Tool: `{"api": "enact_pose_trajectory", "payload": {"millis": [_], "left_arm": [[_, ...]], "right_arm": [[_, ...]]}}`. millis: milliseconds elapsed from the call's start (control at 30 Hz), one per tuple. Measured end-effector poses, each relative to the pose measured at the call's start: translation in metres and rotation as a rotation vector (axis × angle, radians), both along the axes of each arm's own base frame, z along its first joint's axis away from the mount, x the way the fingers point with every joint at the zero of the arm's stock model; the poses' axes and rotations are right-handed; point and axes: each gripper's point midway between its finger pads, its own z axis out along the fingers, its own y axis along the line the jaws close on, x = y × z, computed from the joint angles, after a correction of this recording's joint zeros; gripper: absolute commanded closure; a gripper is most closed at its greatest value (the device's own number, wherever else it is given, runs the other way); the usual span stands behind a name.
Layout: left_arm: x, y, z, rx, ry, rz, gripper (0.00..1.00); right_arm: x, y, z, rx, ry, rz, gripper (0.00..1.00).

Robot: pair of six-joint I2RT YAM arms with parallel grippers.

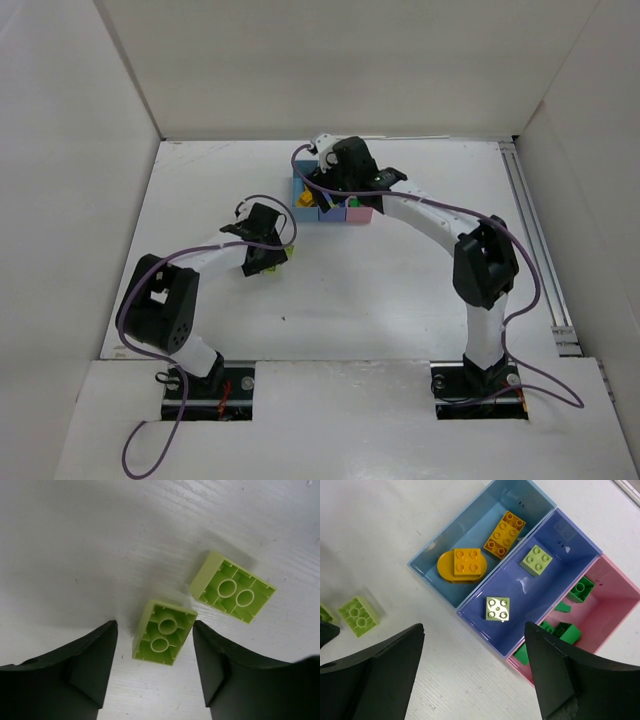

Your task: Sort the legos into containers by color

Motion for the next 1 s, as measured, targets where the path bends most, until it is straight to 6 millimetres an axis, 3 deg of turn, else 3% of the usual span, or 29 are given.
{"api": "enact_pose_trajectory", "payload": {"millis": [133, 267, 433, 600, 733, 867, 1000], "left_arm": [[0.003, -0.001, -0.001, 0.014, 0.000, -0.018, 0.59], [0.001, -0.001, -0.001, 0.018, 0.005, -0.029, 0.64], [-0.006, -0.005, 0.002, 0.019, 0.016, -0.053, 0.70], [-0.005, -0.018, 0.021, 0.011, -0.010, -0.094, 0.72], [0.020, -0.040, 0.059, -0.034, -0.110, -0.140, 0.72], [0.058, -0.065, 0.106, -0.092, -0.245, -0.194, 0.72], [0.115, -0.102, 0.152, -0.145, -0.376, -0.250, 0.72]], "right_arm": [[-0.005, -0.004, -0.002, 0.005, 0.002, -0.008, 0.14], [-0.012, -0.013, 0.002, 0.005, -0.002, -0.029, 0.14], [-0.017, -0.027, 0.029, 0.048, -0.053, -0.069, 0.14], [-0.021, -0.056, 0.064, 0.109, -0.114, -0.152, 0.13], [-0.027, -0.102, 0.083, 0.156, -0.150, -0.269, 0.13], [-0.038, -0.155, 0.087, 0.186, -0.168, -0.398, 0.13], [-0.056, -0.195, 0.083, 0.201, -0.174, -0.491, 0.12]]}}
